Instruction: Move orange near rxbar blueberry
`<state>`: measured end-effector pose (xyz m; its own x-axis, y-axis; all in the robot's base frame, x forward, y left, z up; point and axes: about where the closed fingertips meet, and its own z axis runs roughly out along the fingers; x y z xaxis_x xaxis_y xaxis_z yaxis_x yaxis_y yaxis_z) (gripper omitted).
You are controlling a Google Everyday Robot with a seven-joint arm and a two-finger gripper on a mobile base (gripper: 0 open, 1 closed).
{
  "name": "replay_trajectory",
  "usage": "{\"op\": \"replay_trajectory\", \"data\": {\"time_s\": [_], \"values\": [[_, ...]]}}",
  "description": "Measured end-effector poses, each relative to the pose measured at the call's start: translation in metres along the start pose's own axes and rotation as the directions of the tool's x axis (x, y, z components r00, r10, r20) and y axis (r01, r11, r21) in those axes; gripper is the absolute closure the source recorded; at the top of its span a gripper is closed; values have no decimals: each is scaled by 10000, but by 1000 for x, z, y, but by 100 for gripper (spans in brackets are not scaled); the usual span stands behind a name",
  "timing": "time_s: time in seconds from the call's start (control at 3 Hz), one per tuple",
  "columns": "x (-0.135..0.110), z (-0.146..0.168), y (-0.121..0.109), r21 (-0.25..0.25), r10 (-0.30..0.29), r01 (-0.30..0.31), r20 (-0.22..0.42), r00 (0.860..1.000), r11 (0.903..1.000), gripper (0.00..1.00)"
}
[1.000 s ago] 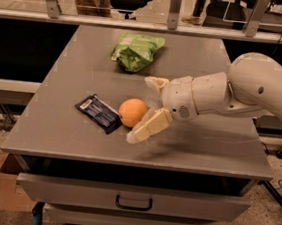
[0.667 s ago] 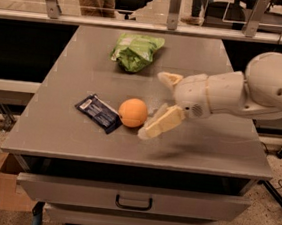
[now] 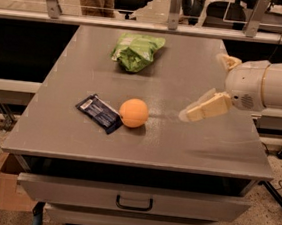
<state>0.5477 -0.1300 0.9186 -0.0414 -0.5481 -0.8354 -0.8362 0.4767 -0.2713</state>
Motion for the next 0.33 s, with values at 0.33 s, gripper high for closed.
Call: {"op": "replay_trajectory", "data": {"time_s": [0.33], "values": [[-1,0,-2,86,3,-3,8,10000,10000,0]]}}
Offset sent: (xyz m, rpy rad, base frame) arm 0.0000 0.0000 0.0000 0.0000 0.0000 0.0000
